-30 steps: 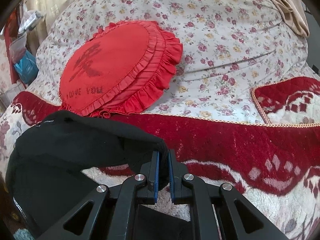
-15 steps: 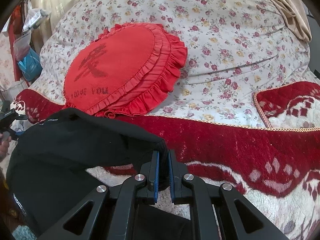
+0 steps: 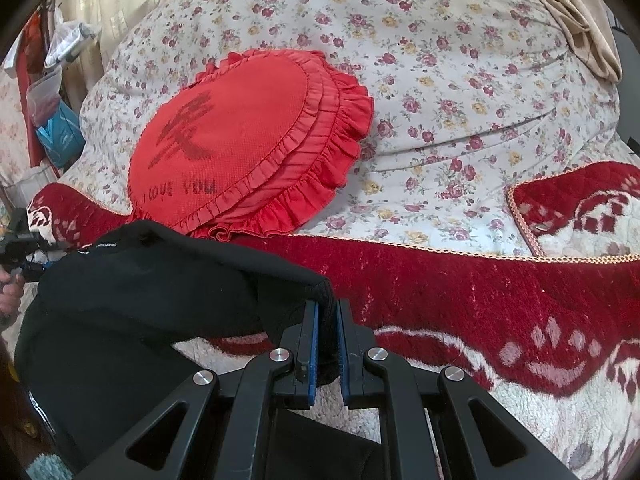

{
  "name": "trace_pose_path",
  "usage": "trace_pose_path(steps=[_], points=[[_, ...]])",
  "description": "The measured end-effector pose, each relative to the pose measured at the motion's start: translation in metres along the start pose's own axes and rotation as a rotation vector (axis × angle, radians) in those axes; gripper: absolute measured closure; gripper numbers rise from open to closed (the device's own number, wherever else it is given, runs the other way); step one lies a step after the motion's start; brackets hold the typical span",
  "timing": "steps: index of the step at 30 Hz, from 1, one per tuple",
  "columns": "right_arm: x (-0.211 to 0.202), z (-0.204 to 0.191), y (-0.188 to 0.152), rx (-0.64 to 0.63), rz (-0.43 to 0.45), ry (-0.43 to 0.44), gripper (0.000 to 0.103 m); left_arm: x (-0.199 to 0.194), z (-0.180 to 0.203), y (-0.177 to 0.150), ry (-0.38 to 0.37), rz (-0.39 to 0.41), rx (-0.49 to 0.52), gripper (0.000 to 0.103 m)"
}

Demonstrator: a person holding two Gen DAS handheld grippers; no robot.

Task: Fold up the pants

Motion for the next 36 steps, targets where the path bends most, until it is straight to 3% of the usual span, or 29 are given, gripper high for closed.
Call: trace_pose_path(steps=[2,5,13,16,19,26,29,32,36], points=[[0.000,0.000,0.000,0.001,0.001,0.000,0.096,-0.003,-0.002,-0.001,0.028,0.027,0.014,0.089],[0.000,0.001,0.001,0.006,0.005,0.001,0.096,-0.016,0.002,-0.001,0.075,0.090,0.063,0.096],[-0.009,0.011,0.008,0.070,0.069,0.011,0.097,-0.065,0.062,-0.010,0.209,0.279,0.354,0.097],[-0.018,0.013,0.009,0.062,0.100,0.012,0.098,-0.086,0.089,-0.035,0.244,0.375,0.488,0.097],[-0.031,0.019,0.006,0.040,0.117,0.021,0.098,-0.104,0.104,-0.069,0.227,0.430,0.546,0.097],[-0.074,0.045,-0.026,-0.113,0.119,0.022,0.098,-0.142,0.093,-0.158,0.113,0.472,0.534,0.097],[-0.088,0.049,-0.055,-0.233,0.085,0.079,0.098,-0.143,0.070,-0.188,0.120,0.450,0.509,0.097],[-0.089,0.044,-0.086,-0.315,0.002,0.200,0.098,-0.132,0.027,-0.212,0.115,0.377,0.403,0.096],[-0.084,0.031,-0.119,-0.408,-0.118,0.275,0.098,-0.128,-0.007,-0.236,0.107,0.322,0.261,0.093]])
Point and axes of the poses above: each gripper's, at about its wrist camera, not at the fingertips, and x roughly the way its jaws point, z to its right, y to its top, the point moved 4 cm from there along x, roughly the way its jaws point, and after that the axes turned 2 degrees about -y, right-handed, at the moved point
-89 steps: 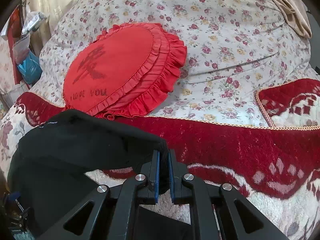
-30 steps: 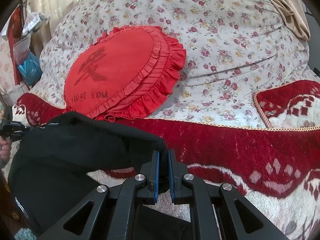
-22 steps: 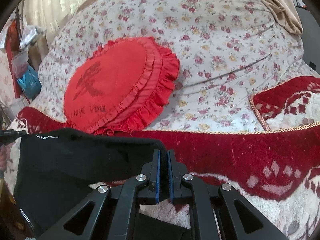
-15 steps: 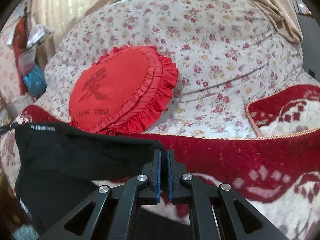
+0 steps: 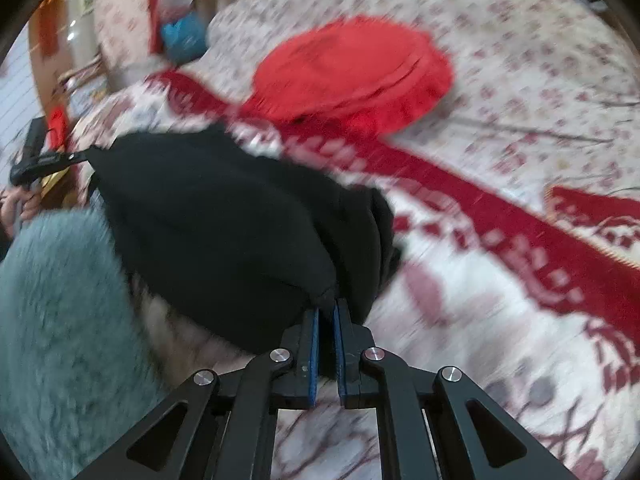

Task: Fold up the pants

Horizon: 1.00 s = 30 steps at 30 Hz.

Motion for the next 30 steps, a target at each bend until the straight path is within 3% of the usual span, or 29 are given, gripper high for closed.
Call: trace_pose_path(steps=[2,4,6,7,11,14,16,21,25,26,28,30], points=[[0.004,-0.003,-0.001,-0.022,-0.021,-0.018,0.098,-0.005,0.000,-0.010,-0.003,-0.016,-0.039,0.093],[0.002,-0.002,0.002,-0.012,-0.009,-0.010,0.096,-0.011,0.004,-0.017,-0.019,-0.011,-0.069,0.083],[-0.001,-0.002,0.005,-0.005,0.006,0.005,0.095,-0.014,0.005,-0.020,-0.075,0.001,-0.148,0.060],[-0.003,-0.002,0.005,-0.006,0.016,0.012,0.095,-0.014,0.005,-0.021,-0.115,0.001,-0.207,0.057],[-0.015,0.002,0.007,0.020,0.054,0.010,0.093,0.003,0.000,-0.021,-0.296,-0.039,-0.455,0.055],[-0.024,0.008,0.006,0.056,0.082,0.000,0.092,0.022,-0.004,-0.023,-0.360,-0.079,-0.591,0.055],[-0.031,0.013,0.007,0.084,0.110,-0.010,0.092,0.030,-0.004,-0.024,-0.375,-0.086,-0.629,0.055],[-0.050,0.032,0.011,0.174,0.191,-0.043,0.092,0.047,-0.003,-0.025,-0.397,-0.095,-0.665,0.055],[-0.065,0.047,0.012,0.261,0.248,-0.051,0.092,0.042,-0.002,-0.020,-0.424,-0.034,-0.645,0.055],[-0.068,0.050,0.013,0.288,0.260,-0.031,0.092,0.037,0.000,-0.017,-0.419,-0.008,-0.619,0.056],[-0.073,0.056,0.015,0.372,0.285,0.063,0.087,0.032,0.005,-0.014,-0.387,0.024,-0.555,0.071],[-0.069,0.064,0.013,0.519,0.288,0.218,0.077,0.032,0.010,-0.011,-0.349,0.031,-0.505,0.076]])
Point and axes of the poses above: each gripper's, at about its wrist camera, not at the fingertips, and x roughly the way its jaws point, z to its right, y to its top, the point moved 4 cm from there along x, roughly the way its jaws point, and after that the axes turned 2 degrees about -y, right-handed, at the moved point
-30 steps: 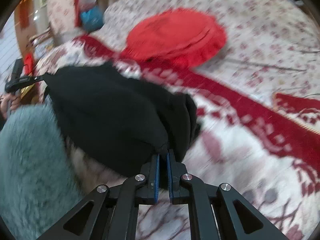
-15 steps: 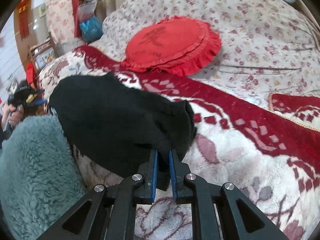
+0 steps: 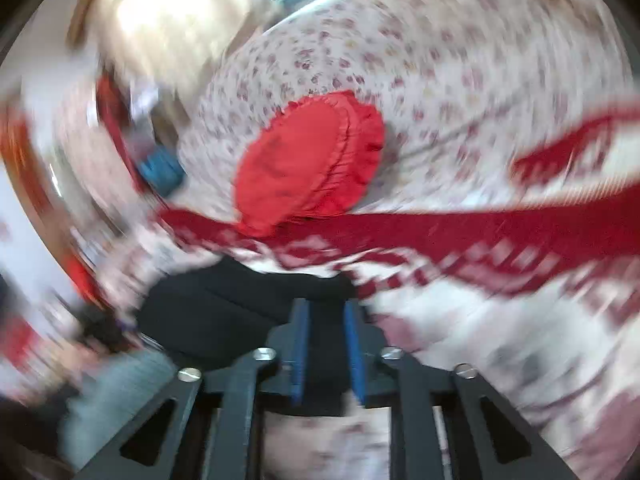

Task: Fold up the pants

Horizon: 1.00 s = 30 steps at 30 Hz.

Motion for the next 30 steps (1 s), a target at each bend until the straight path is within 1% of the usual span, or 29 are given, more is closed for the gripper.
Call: trace_pose_path(steps=[1,2,4,5,6,7,9,10,12,14,16,18,22,25,27,28,29,30], points=[[0.003,0.005,-0.002,0.066,-0.020,0.033,0.074,0.001,0.001,0.000,0.012,0.000,0.013,0.077],[0.008,0.013,-0.006,0.173,-0.061,0.070,0.072,0.003,0.002,0.000,0.033,0.000,0.027,0.077],[0.016,0.026,-0.018,0.338,-0.141,0.129,0.070,0.005,0.003,-0.001,0.052,-0.004,0.043,0.077],[0.018,0.033,-0.025,0.396,-0.171,0.122,0.070,0.007,0.002,-0.001,0.061,-0.010,0.046,0.077],[0.019,0.040,-0.032,0.447,-0.190,0.100,0.069,0.009,0.001,-0.001,0.068,-0.015,0.044,0.077],[0.018,0.047,-0.037,0.493,-0.197,0.098,0.069,0.012,-0.001,0.000,0.074,-0.019,0.035,0.077],[0.018,0.054,-0.038,0.568,-0.184,0.153,0.069,0.015,-0.002,0.001,0.065,-0.014,0.015,0.077],[0.019,0.054,-0.038,0.582,-0.181,0.173,0.069,0.015,-0.001,0.001,0.062,-0.002,0.019,0.077],[0.028,0.052,-0.038,0.594,-0.204,0.209,0.069,0.013,0.002,0.001,0.074,0.009,0.042,0.095],[0.038,0.049,-0.041,0.598,-0.250,0.212,0.069,0.012,0.004,0.001,0.076,0.010,0.045,0.096],[0.048,0.049,-0.047,0.611,-0.303,0.195,0.069,0.009,0.005,0.003,0.068,0.013,0.040,0.096],[0.054,0.049,-0.051,0.628,-0.332,0.193,0.069,0.007,0.007,0.005,0.062,0.013,0.046,0.097],[0.060,0.052,-0.050,0.660,-0.335,0.207,0.068,0.006,0.007,0.006,0.058,0.014,0.048,0.097],[0.068,0.057,-0.049,0.700,-0.335,0.202,0.068,0.006,0.007,0.007,0.055,0.016,0.038,0.097],[0.074,0.058,-0.048,0.689,-0.350,0.185,0.068,0.003,0.009,0.007,0.044,0.019,0.039,0.098],[0.073,0.058,-0.047,0.674,-0.351,0.163,0.074,0.001,0.011,0.007,0.044,0.024,0.042,0.098],[0.071,0.059,-0.045,0.657,-0.344,0.137,0.085,-0.004,0.014,0.008,0.033,0.031,0.047,0.098],[0.068,0.059,-0.042,0.625,-0.334,0.105,0.092,-0.007,0.017,0.008,0.025,0.033,0.051,0.098]])
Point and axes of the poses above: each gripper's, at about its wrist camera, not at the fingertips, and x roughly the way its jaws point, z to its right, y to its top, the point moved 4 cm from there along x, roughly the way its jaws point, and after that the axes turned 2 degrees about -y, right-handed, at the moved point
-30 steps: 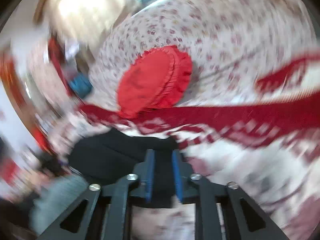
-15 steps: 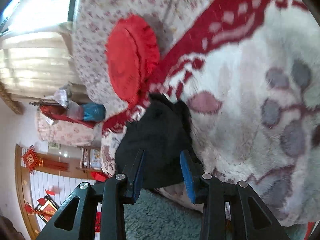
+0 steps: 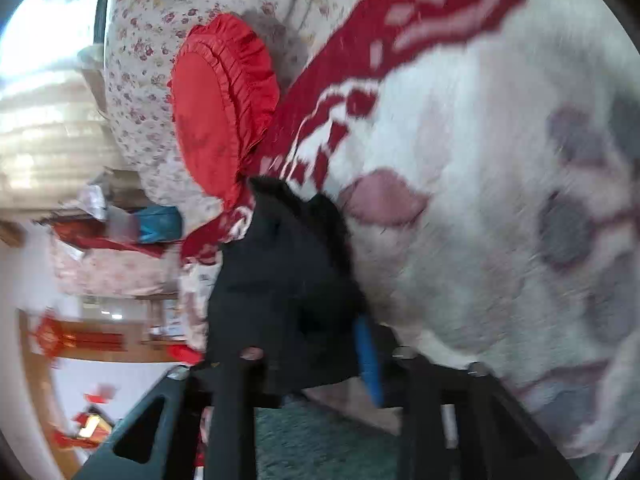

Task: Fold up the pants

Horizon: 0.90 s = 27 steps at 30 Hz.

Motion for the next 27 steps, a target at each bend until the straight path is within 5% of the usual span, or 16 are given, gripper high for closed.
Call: trace_pose_path(steps=[7,12,20,24,27], points=[[-0.006,-0.032,-0.010,-0.199,0.002,0.010,0.097,-0.022,0.000,0.007,-0.008,0.030,0.010,0.099],[0.012,-0.011,-0.015,-0.167,-0.087,-0.105,0.097,-0.003,-0.043,0.000,0.067,-0.009,-0.069,0.099],[0.010,0.006,-0.013,-0.129,-0.091,-0.114,0.097,-0.010,-0.053,-0.005,0.125,-0.003,-0.063,0.092],[-0.006,-0.004,-0.007,-0.169,-0.010,-0.172,0.094,-0.017,-0.056,-0.007,0.155,0.001,-0.060,0.084],[-0.029,-0.022,0.004,-0.240,0.155,-0.253,0.094,-0.037,-0.046,-0.004,0.265,0.094,0.029,0.071]])
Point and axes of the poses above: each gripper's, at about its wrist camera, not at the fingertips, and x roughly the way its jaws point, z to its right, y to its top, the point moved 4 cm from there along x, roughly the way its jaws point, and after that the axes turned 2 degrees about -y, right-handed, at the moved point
